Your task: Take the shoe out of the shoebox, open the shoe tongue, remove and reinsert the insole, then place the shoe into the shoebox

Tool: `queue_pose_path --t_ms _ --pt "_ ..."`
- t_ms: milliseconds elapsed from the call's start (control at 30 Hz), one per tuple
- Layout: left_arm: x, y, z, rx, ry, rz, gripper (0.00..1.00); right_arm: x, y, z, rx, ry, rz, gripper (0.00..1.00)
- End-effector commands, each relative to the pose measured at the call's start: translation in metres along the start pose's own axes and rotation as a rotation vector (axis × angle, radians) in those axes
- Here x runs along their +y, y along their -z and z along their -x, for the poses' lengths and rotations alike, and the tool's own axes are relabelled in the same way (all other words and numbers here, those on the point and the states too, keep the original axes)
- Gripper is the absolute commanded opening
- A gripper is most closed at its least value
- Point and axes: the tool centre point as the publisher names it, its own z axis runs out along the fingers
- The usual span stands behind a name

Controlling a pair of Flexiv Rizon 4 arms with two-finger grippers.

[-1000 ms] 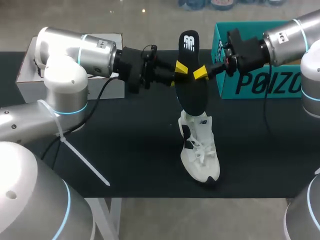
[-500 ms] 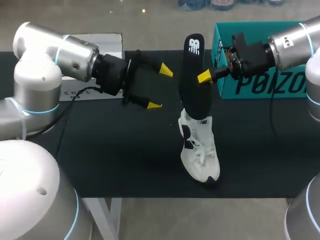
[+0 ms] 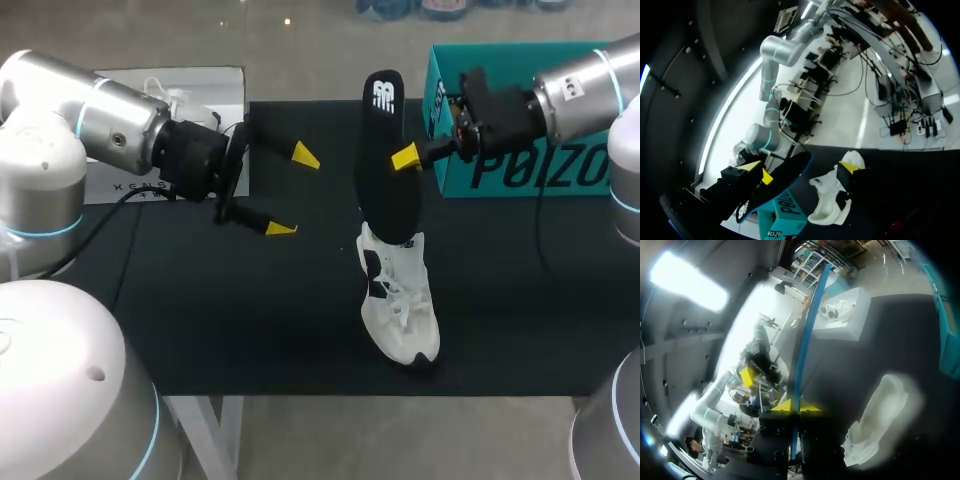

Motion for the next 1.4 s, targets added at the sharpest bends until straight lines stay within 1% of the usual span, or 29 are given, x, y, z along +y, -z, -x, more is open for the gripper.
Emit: queue_pose_path --t_ms 33,67,1333,1367,1400 --pt "0.0040 0.0011 -0.0010 0.023 0.026 0.024 1.00 0.0049 -0.0017 -0.0015 -0.006 -0.002 -0.009 0.00" --pt "0.0035 0.0029 -0.0011 0.009 0.033 0.026 1.00 0.0049 -0.0017 -0.0015 -0.006 -0.002 -0.009 0.00" --pt "0.0035 0.0029 -0.0011 0.009 0.033 0.026 1.00 0.0049 -0.0017 -0.0015 -0.006 -0.002 -0.009 0.00" --pt "0.0031 0.0056 -0.0012 0.008 0.036 0.016 1.00 0.0049 -0.0017 -0.0015 -0.006 -0.002 -0.009 0.00" --pt "0.0028 0.0083 -0.0015 0.037 0.057 0.026 1.00 0.0049 -0.0017 -0.0015 -0.006 -0.002 -0.009 0.00"
